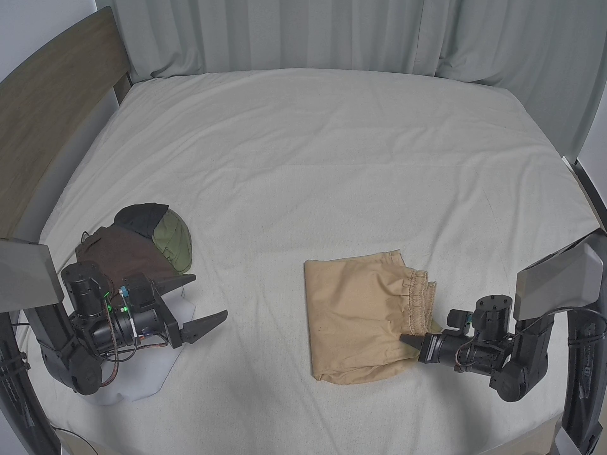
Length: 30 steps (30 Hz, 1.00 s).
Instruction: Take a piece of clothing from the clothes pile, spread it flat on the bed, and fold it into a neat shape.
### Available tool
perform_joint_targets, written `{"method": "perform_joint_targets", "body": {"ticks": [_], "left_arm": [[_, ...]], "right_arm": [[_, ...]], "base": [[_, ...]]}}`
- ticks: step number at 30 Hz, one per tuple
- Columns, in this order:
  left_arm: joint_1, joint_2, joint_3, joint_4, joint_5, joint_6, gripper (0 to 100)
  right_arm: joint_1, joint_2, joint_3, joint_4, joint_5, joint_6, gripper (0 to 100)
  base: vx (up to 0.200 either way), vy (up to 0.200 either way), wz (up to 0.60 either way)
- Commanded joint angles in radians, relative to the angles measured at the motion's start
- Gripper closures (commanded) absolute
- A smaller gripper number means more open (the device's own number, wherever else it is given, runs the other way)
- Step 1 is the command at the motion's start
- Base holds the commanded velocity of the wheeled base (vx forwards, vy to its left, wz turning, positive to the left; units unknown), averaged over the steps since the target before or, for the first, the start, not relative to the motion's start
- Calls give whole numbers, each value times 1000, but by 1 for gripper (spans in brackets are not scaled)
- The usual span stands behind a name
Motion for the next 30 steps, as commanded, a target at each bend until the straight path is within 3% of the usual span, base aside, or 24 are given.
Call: {"method": "perform_joint_targets", "body": {"ticks": [1,30], "left_arm": [[0,2,0,0,0,0,0],[-6,2,9,0,0,0,0]], "right_arm": [[5,-52,6,-1,1,0,100],[42,-135,26,-1,2,0,100]], "base": [[0,0,0],[0,0,0]]}}
